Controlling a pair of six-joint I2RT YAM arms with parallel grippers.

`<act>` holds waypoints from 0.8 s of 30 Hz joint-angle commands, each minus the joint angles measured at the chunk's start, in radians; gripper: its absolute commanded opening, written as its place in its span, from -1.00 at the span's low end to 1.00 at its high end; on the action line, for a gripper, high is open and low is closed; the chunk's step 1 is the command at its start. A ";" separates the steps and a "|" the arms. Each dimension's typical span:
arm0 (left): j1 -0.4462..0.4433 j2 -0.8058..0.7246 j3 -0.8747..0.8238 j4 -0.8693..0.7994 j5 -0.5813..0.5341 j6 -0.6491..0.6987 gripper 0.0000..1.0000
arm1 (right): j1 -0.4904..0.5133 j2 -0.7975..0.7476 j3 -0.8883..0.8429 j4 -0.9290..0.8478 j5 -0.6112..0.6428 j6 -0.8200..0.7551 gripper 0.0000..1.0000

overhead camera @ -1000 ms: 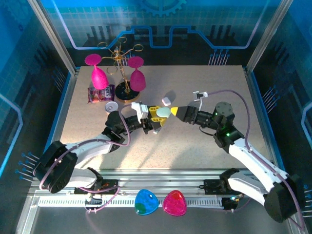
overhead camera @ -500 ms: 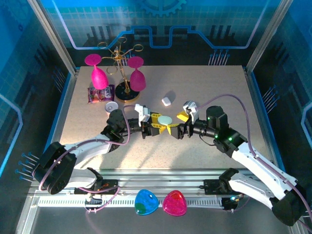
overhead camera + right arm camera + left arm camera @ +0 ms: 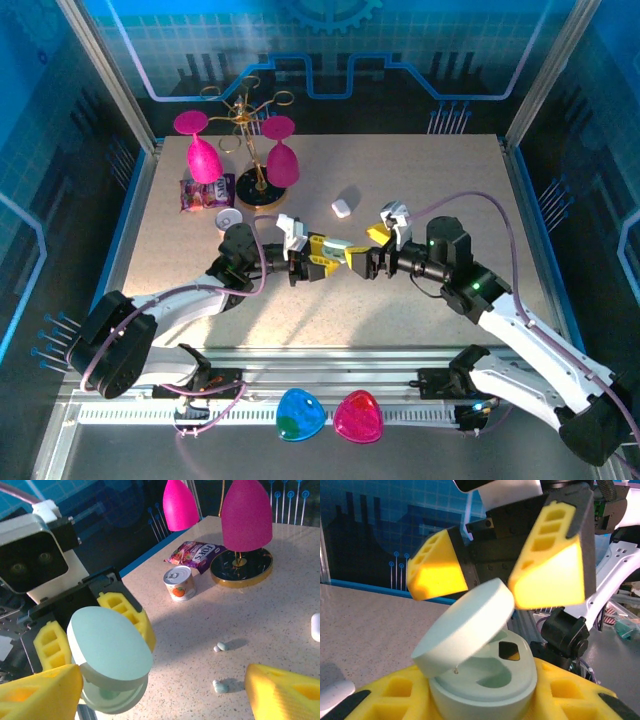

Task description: Insert the wireless bluetooth earbuds into the charging case

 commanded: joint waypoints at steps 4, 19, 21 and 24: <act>-0.004 -0.030 -0.003 0.047 0.074 0.016 -0.46 | -0.015 0.001 0.034 -0.010 0.052 0.026 0.68; 0.016 -0.035 -0.034 0.069 -0.024 0.011 -0.49 | -0.030 -0.097 -0.010 0.055 -0.051 0.050 0.77; 0.029 -0.032 -0.045 0.092 -0.040 0.002 -0.49 | -0.045 -0.128 -0.037 0.085 -0.053 0.078 0.78; 0.049 -0.031 -0.060 0.141 -0.053 -0.033 -0.49 | -0.080 -0.159 -0.069 0.106 -0.041 0.129 0.78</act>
